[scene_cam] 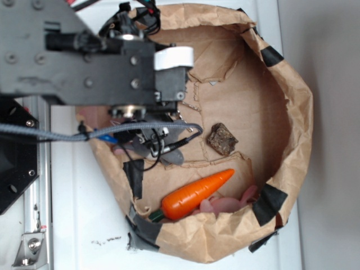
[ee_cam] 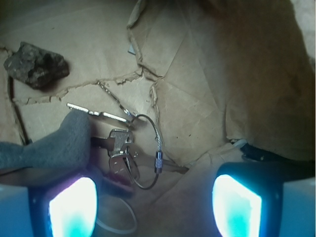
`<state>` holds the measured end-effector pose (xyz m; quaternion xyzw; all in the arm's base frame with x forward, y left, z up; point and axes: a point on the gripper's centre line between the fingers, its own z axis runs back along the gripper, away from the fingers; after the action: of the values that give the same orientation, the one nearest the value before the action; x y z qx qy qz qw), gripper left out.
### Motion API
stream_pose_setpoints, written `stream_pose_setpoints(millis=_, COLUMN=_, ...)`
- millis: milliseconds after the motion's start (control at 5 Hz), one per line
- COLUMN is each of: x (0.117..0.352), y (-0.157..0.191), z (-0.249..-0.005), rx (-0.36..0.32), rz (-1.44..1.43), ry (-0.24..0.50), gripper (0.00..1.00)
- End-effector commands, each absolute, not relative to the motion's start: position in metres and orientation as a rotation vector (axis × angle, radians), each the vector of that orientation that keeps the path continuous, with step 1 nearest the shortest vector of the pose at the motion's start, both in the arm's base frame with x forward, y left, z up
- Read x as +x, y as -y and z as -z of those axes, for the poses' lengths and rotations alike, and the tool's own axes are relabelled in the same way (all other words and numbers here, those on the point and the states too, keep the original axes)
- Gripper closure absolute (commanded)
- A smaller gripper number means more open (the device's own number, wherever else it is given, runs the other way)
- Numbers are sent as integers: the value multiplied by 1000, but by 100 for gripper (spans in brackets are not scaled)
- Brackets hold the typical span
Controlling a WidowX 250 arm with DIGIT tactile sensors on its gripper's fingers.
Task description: Grab the silver keys.
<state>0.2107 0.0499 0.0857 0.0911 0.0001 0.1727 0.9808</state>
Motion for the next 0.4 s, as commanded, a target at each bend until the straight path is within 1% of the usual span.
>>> stream_pose_setpoints(millis=0, x=229, y=-81, z=-79, rx=242, rz=-424, ry=48, gripper=0)
stream_pose_setpoints(millis=200, x=227, y=-84, z=-87, rx=204, rz=-403, ry=72, gripper=0)
